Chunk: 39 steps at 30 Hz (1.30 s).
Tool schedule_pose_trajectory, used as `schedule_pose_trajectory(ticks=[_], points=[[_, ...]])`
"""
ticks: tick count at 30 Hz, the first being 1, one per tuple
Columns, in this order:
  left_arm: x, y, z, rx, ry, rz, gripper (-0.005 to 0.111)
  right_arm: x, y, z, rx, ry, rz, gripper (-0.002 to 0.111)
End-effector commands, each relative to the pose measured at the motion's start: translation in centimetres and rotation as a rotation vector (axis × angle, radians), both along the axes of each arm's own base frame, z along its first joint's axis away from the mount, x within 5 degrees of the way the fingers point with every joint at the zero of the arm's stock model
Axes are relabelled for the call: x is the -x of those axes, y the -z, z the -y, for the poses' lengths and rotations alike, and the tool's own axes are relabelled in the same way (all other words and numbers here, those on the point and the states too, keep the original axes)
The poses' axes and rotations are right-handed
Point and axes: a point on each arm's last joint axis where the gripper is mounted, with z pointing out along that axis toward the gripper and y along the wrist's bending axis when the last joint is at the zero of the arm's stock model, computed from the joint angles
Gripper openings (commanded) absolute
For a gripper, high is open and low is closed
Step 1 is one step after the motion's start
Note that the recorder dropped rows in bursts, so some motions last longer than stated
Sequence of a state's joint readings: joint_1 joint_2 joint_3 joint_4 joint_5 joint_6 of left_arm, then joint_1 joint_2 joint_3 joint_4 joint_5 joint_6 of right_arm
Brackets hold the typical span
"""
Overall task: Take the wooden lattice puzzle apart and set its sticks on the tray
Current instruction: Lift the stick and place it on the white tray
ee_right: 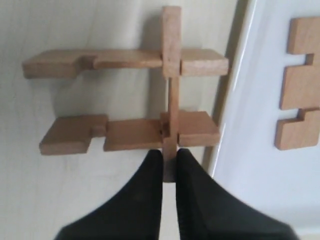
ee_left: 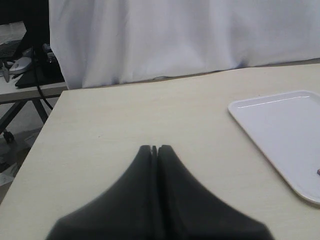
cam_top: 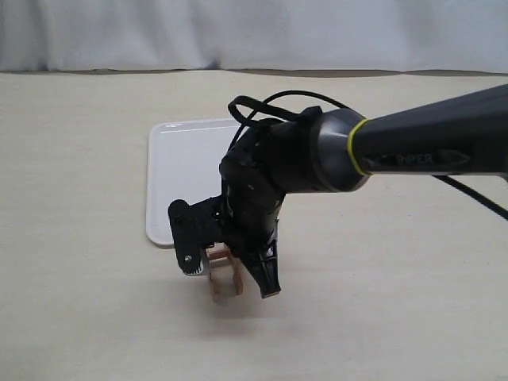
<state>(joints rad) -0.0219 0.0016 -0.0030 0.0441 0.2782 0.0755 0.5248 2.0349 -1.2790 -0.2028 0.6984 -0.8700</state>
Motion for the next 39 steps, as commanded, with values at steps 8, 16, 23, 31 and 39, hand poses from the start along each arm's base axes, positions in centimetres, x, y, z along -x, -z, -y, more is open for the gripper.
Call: schedule_pose_trajectory(ticks=[8, 16, 23, 31, 39], points=[[0.0, 0.1, 0.0, 0.001, 0.002, 0.000, 0.000, 0.0, -6.0, -0.1, -0.122, -0.018, 0.194, 0.005], [0.0, 0.1, 0.0, 0.001, 0.002, 0.000, 0.000, -3.5, -7.4, -0.3, -0.405, 0.123, 0.512, 0.005], [0.0, 0.1, 0.0, 0.001, 0.002, 0.000, 0.000, -6.2, -4.5, 1.6, -0.498, 0.301, 0.505, 0.005], [0.0, 0.0, 0.0, -0.001, 0.003, 0.009, 0.000, -6.8, -2.4, 2.5, -0.483, 0.383, 0.454, 0.005], [0.0, 0.0, 0.0, -0.001, 0.003, 0.009, 0.000, -6.4, -1.7, 2.9, -0.413, 0.411, 0.404, 0.028]])
